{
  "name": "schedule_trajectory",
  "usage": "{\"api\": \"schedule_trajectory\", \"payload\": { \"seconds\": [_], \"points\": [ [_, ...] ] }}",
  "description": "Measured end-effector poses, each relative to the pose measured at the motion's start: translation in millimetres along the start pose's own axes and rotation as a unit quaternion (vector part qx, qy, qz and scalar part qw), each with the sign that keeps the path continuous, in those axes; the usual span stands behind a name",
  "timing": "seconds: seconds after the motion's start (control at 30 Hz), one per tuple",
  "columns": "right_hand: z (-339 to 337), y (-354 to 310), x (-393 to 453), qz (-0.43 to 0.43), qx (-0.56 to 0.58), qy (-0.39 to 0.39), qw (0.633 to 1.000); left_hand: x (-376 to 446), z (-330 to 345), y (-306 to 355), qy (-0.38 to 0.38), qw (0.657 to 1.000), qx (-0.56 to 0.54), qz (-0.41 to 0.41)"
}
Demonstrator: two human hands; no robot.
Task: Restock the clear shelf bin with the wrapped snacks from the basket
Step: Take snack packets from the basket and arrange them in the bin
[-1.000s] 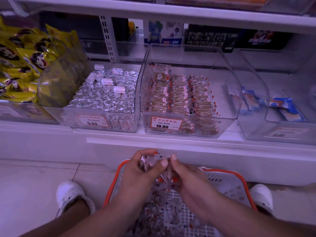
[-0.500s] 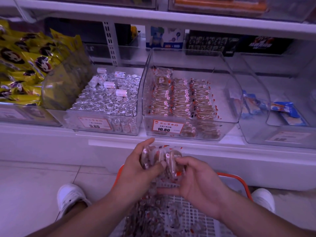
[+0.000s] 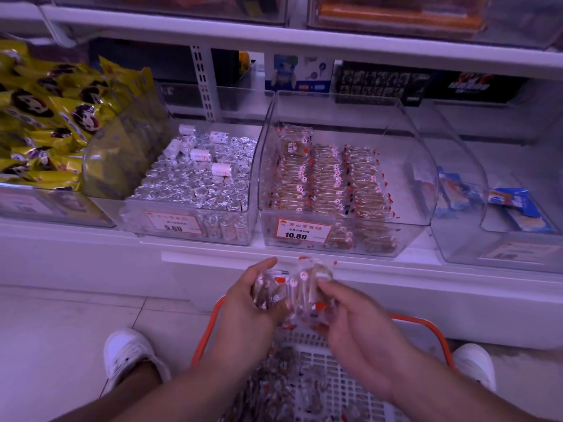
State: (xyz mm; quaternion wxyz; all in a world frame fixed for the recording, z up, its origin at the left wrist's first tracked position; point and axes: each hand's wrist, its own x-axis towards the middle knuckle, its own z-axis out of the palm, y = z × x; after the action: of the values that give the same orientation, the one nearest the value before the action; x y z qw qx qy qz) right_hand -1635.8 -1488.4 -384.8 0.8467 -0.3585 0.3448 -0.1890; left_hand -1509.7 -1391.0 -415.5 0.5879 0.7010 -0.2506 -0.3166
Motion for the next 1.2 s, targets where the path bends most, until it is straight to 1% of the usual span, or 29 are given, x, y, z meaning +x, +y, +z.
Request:
{"api": "schedule_trajectory", "payload": {
  "seconds": [0.07, 0.13, 0.2, 0.27, 0.3, 0.43, 0.5, 0.6, 0.67, 0.73, 0.8, 0.83, 0.87, 0.9, 0.93, 0.97, 1.0, 1.03, 1.1, 1.2],
  "points": [
    [7.8, 10.1, -2.8, 0.008, 0.02, -0.006, 1.0, -3.3, 7.1, 3.0, -0.02, 1.0, 0.002, -0.004],
    [11.7, 11.4, -3.9, 0.006, 0.034, -0.004, 0.999, -5.4, 11.3, 9.0, -0.043, 0.998, -0.031, -0.017],
    [10.7, 6.5, -3.7, 0.004, 0.047, 0.006, 0.999, -4.9, 10.4, 13.9, -0.07, 0.993, -0.085, -0.049],
    [7.9, 0.6, -2.9, 0.01, 0.049, 0.014, 0.999, -3.0, 6.6, 16.5, -0.077, 0.987, -0.115, -0.082],
    [6.8, -2.1, -3.0, 0.012, 0.041, 0.014, 0.999, -1.9, 5.0, 16.5, -0.071, 0.99, -0.1, -0.075],
    [5.3, -9.9, -4.2, -0.003, -0.004, -0.017, 1.0, 0.2, 3.8, 13.0, -0.024, 0.999, 0.028, 0.015],
    [3.3, -12.8, -5.9, -0.017, -0.029, -0.023, 0.999, 2.1, 2.3, 12.0, -0.009, 0.998, 0.042, 0.034],
    [2.7, -18.7, -10.6, -0.039, -0.031, -0.029, 0.998, 4.0, 1.3, 19.5, -0.024, 0.999, 0.011, 0.041],
    [4.8, -27.3, -14.6, -0.062, -0.028, -0.011, 0.998, 3.4, 0.6, 31.8, -0.054, 0.997, -0.025, 0.047],
    [4.9, -40.9, -18.6, -0.09, -0.024, 0.008, 0.996, 6.2, -3.7, 46.7, -0.062, 0.995, -0.049, 0.064],
    [6.6, -63.6, -21.4, -0.123, -0.029, -0.006, 0.992, 14.6, -14.6, 63.3, -0.029, 0.993, -0.082, 0.084],
    [10.1, -78.9, -20.9, -0.147, -0.055, -0.024, 0.987, 20.4, -21.7, 72.2, -0.006, 0.99, -0.111, 0.087],
    [15.8, -96.9, -16.4, -0.176, -0.105, -0.039, 0.978, 26.7, -28.6, 81.0, 0.016, 0.986, -0.146, 0.085],
    [23.7, -116.3, -6.6, -0.213, -0.185, -0.043, 0.958, 33.3, -35.0, 89.2, 0.035, 0.981, -0.175, 0.082],
    [33.4, -136.4, 7.3, -0.253, -0.297, -0.03, 0.92, 39.7, -39.7, 95.7, 0.05, 0.976, -0.195, 0.083],
    [44.2, -153.5, 25.3, -0.292, -0.395, -0.012, 0.871, 45.3, -43.0, 100.9, 0.061, 0.973, -0.205, 0.085],
    [53.1, -166.4, 48.3, -0.326, -0.464, -0.008, 0.824, 50.1, -44.9, 104.9, 0.068, 0.971, -0.212, 0.088],
    [60.7, -175.7, 73.8, -0.351, -0.515, -0.027, 0.782, 54.3, -45.8, 107.8, 0.073, 0.969, -0.217, 0.091],
    [66.7, -182.7, 129.2, -0.359, -0.611, -0.064, 0.702, 61.9, -46.6, 109.6, 0.082, 0.968, -0.219, 0.093],
    [56.9, -171.3, 196.7, -0.326, -0.75, -0.049, 0.574, 70.4, -47.0, 108.8, 0.085, 0.967, -0.224, 0.091]
  ]
}}
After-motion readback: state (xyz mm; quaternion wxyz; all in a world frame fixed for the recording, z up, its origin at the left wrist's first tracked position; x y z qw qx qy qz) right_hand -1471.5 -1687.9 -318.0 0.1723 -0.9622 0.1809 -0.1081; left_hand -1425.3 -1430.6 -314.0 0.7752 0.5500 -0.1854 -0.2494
